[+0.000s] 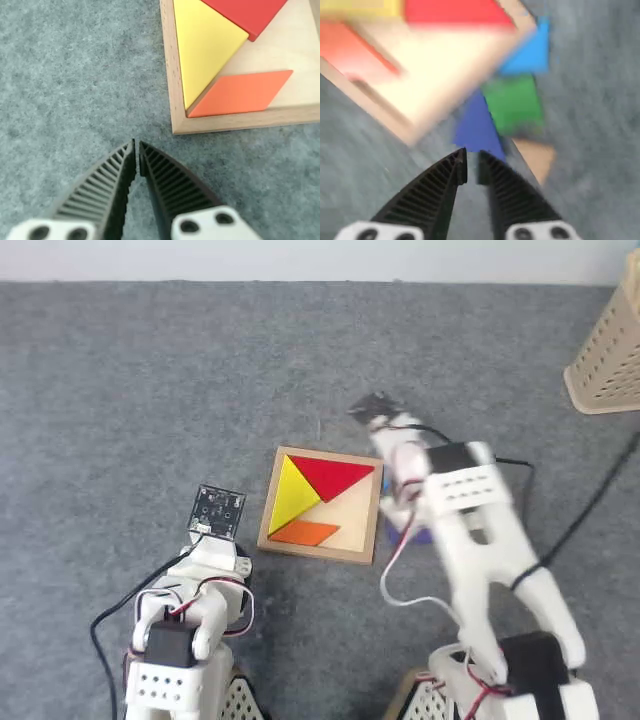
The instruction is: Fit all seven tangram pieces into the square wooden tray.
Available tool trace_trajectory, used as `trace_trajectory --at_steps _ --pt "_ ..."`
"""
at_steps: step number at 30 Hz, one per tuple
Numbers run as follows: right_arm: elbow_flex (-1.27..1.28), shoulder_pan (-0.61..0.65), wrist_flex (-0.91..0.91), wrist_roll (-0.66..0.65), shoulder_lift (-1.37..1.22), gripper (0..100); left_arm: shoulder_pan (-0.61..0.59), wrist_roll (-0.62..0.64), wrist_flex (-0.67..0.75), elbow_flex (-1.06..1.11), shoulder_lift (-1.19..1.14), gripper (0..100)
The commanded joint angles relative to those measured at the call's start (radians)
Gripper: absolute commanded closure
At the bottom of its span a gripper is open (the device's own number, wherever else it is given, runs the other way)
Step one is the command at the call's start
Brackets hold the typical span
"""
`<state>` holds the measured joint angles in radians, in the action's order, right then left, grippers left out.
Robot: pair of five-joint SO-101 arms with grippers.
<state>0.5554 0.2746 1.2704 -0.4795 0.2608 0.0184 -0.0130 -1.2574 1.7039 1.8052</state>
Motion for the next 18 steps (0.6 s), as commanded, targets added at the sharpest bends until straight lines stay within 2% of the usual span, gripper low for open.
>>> trace_trajectory --at_steps 1,5,11,18 --pt "-0.023 -0.107 0.061 -0.298 0.053 80.8 -0.002 0.009 -0.006 -0.019 0.02 99" --pt "0.054 -0.124 0.022 -0.465 0.053 80.3 -0.002 0.009 -0.006 -0.019 0.02 99" --pt "0.152 -0.151 -0.117 -0.546 0.05 80.1 -0.002 0.009 -0.006 -0.019 0.02 99" --pt "0.161 -0.202 -0.163 -0.585 0.05 80.0 -0.002 0.009 -0.006 -0.019 0.02 99"
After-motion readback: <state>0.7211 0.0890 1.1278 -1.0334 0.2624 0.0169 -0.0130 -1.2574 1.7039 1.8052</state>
